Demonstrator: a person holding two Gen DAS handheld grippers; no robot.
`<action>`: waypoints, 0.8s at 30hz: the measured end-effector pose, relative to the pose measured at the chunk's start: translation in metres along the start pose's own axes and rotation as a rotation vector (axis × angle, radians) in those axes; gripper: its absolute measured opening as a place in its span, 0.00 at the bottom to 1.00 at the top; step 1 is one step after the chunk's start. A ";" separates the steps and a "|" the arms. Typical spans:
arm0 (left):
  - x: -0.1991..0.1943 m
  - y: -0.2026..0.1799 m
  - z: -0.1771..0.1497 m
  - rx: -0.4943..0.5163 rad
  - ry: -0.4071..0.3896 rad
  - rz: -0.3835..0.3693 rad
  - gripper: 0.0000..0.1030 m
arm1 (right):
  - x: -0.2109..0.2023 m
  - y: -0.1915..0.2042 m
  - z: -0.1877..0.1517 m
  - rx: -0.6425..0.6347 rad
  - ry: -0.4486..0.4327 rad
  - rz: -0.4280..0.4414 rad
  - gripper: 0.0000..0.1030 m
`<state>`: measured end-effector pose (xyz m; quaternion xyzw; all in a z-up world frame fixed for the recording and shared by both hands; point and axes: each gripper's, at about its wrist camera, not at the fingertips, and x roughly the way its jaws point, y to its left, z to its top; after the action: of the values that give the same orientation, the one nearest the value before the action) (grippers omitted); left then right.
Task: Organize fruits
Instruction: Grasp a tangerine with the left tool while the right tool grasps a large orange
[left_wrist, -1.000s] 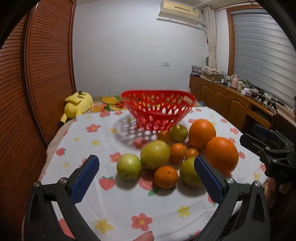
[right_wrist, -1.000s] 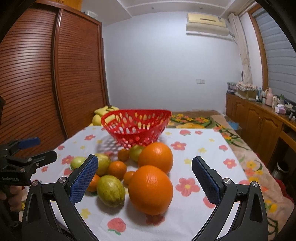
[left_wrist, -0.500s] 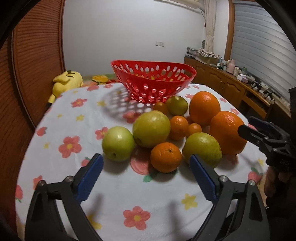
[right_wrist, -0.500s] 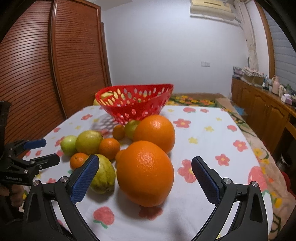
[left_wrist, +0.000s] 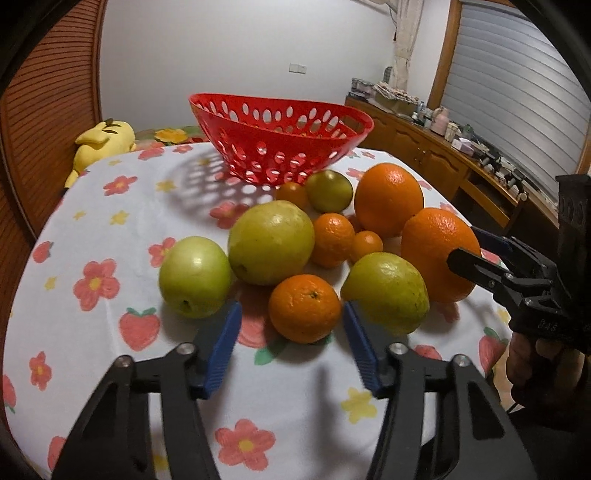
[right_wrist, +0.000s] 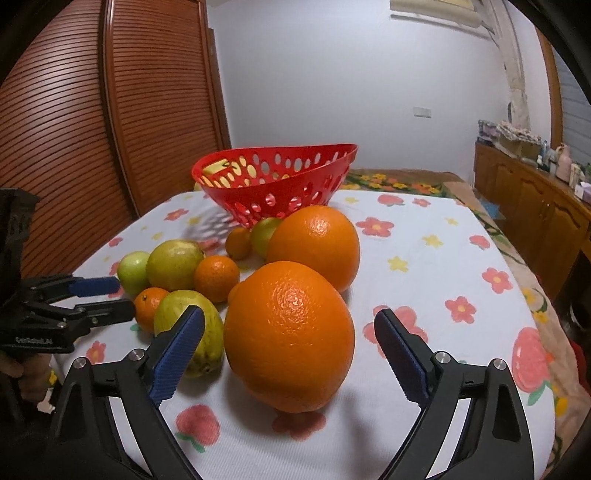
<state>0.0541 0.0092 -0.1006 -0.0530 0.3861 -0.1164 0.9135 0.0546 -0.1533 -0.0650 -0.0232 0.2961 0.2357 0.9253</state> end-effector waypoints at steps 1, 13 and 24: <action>0.001 0.000 0.000 0.001 0.006 -0.006 0.48 | 0.000 0.000 0.000 -0.001 0.001 0.002 0.91; 0.018 -0.002 0.002 0.021 0.055 -0.040 0.47 | 0.008 -0.003 -0.001 0.001 0.032 0.031 0.89; 0.022 0.001 0.003 0.032 0.046 -0.063 0.44 | 0.015 -0.006 -0.001 0.009 0.060 0.062 0.88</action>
<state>0.0711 0.0042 -0.1140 -0.0480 0.4033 -0.1524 0.9010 0.0668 -0.1524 -0.0748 -0.0168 0.3254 0.2620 0.9084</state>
